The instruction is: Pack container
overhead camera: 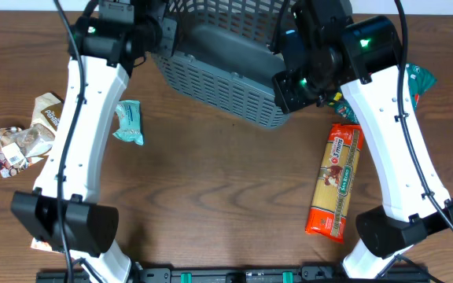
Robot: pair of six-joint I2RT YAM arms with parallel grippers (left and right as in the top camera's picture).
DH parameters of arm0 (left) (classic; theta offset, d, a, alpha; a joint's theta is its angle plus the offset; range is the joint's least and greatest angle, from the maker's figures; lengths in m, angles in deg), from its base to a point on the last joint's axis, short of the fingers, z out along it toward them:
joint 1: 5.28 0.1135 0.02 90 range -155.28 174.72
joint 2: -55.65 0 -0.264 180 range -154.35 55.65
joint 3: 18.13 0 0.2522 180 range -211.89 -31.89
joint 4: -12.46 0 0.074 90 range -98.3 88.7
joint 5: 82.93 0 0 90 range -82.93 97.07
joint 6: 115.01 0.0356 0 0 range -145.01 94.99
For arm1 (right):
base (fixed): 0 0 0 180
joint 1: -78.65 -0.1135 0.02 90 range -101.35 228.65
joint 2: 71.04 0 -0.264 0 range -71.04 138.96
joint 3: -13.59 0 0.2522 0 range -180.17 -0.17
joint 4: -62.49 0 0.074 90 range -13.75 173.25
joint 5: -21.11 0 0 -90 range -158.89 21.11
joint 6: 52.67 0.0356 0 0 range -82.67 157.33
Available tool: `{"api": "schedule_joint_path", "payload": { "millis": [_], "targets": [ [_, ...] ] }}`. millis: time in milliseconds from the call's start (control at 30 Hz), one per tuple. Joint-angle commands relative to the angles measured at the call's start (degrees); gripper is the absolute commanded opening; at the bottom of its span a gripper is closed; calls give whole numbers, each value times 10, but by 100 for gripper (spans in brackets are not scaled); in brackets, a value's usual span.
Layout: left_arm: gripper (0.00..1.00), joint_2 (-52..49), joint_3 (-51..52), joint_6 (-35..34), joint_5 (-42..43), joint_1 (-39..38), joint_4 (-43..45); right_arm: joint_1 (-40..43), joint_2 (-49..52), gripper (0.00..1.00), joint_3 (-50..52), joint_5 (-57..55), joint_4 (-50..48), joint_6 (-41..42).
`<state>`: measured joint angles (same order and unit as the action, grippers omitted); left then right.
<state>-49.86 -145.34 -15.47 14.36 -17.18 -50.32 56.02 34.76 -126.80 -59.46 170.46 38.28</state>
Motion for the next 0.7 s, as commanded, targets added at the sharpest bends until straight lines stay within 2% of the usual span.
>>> {"api": "schedule_joint_path", "payload": {
  "millis": [0,367,667],
  "targets": [
    [9,-10,-9,14,-3,-1,1,-5,1,1,0,18,11,-16],
    [9,-15,-9,14,-4,-1,-2,-28,1,1,1,66,31,-17],
    [9,-16,-7,14,-4,-1,-44,-32,1,1,27,1,27,-19]
  ]
}}
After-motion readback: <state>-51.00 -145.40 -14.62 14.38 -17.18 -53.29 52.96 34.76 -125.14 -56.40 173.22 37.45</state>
